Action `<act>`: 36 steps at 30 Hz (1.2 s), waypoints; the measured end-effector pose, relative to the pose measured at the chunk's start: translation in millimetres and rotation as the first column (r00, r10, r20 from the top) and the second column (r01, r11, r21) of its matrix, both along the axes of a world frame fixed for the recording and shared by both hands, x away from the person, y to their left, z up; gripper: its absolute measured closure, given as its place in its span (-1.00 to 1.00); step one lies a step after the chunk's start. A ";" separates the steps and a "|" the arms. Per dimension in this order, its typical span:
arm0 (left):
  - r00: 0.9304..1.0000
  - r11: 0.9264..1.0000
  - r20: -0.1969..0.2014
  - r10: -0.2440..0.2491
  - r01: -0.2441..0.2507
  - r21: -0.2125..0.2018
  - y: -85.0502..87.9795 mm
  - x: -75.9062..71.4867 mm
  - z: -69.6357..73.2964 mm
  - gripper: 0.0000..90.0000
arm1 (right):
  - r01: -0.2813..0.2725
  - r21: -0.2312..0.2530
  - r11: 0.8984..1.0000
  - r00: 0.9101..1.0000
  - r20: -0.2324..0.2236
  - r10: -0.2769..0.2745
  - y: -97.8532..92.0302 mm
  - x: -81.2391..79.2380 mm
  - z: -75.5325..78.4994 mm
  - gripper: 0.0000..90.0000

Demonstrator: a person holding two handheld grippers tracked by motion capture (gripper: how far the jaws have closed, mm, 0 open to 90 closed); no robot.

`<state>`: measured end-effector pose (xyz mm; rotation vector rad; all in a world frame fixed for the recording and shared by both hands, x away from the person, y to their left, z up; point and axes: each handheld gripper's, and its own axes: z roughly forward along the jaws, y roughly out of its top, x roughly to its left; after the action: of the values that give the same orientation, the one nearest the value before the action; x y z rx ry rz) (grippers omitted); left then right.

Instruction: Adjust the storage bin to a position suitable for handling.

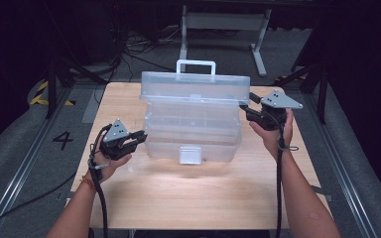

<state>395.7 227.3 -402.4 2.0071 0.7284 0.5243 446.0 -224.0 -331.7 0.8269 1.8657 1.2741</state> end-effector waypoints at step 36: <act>0.999 0.998 -0.009 -0.033 0.032 -0.059 4.3 4.5 -5.3 0.69 | 0.107 -0.014 0.994 0.994 0.038 -0.106 6.2 36.0 18.4 0.60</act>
<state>400.2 231.6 -407.7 1.9644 0.7081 0.4692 482.1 -217.8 -313.3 0.8767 1.7766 1.1988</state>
